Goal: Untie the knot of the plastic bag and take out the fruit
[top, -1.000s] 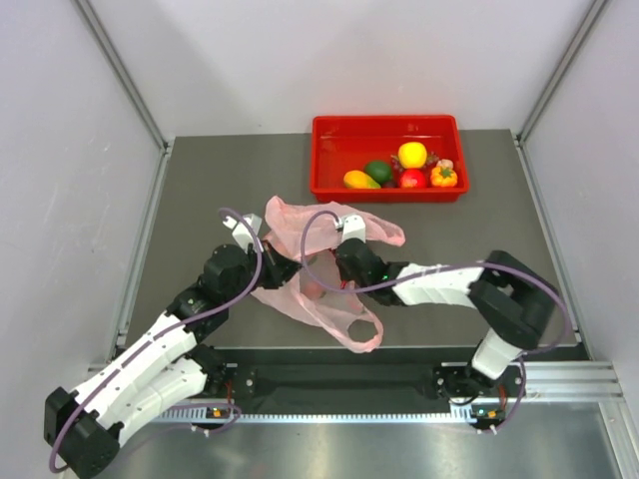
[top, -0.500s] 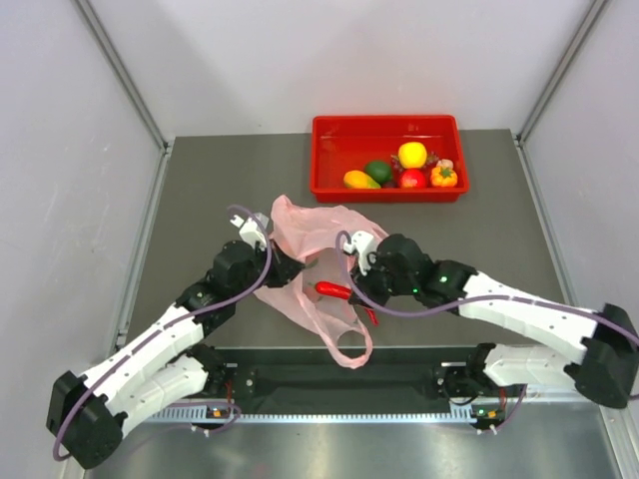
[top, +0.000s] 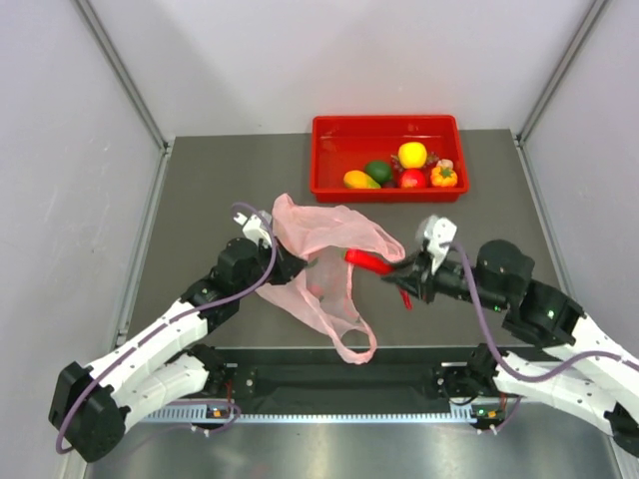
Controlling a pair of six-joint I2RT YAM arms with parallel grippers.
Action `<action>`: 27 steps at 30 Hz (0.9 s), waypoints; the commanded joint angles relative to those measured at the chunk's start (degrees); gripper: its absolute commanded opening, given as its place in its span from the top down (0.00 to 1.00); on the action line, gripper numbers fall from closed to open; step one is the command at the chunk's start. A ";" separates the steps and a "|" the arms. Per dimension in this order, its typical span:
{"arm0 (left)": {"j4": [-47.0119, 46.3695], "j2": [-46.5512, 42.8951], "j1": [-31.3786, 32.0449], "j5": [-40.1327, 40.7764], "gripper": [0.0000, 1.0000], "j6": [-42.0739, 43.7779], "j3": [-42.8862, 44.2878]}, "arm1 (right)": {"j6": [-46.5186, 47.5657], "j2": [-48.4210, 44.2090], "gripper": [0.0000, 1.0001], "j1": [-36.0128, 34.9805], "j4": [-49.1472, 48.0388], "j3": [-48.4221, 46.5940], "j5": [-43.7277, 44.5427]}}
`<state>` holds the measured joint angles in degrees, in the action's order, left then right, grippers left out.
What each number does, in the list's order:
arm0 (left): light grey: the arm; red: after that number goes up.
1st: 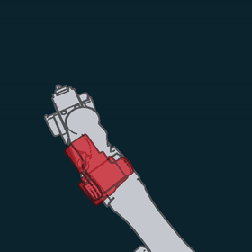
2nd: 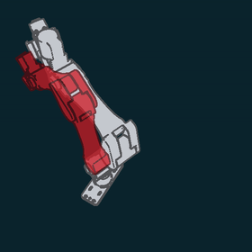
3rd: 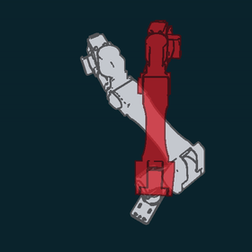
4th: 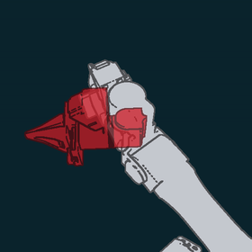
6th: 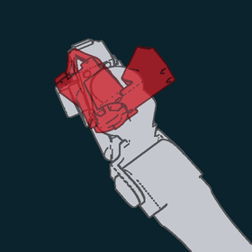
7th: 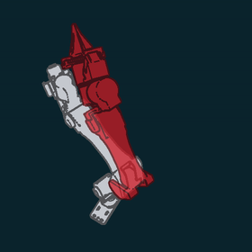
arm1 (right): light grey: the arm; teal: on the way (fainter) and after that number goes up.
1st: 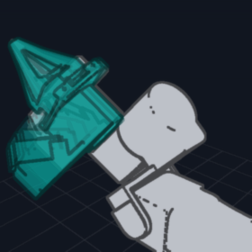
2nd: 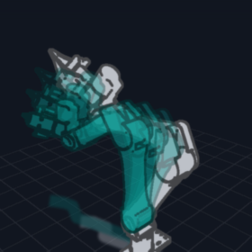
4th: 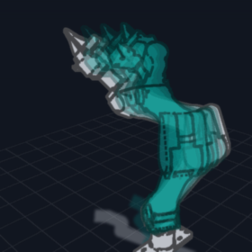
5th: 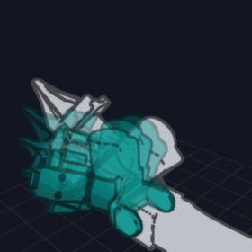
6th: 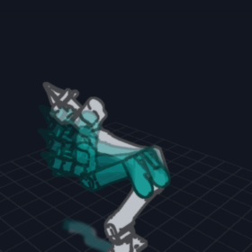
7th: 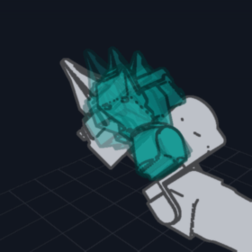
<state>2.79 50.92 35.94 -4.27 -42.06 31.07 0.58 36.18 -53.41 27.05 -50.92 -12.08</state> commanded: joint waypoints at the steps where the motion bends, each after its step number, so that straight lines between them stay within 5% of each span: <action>1: -4.19 0.50 0.09 -0.91 1.00 0.67 1.98 | 2.40 11.92 1.00 6.17 -3.23 -6.63 19.62; 10: -3.58 0.24 0.09 -3.20 1.00 2.16 2.77 | -1.99 47.68 1.00 27.81 -11.41 -29.65 22.71; 22: -1.31 -0.46 0.00 -6.19 1.00 4.88 4.96 | -2.78 93.16 1.00 34.42 0.63 -76.33 25.96; 27: 0.81 -1.96 -0.08 -5.75 1.00 5.68 5.32 | -2.77 96.79 0.72 35.82 1.34 -79.87 26.40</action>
<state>3.49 50.74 35.94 -9.58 -37.91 33.95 -1.80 133.29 -18.68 27.07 -126.56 13.10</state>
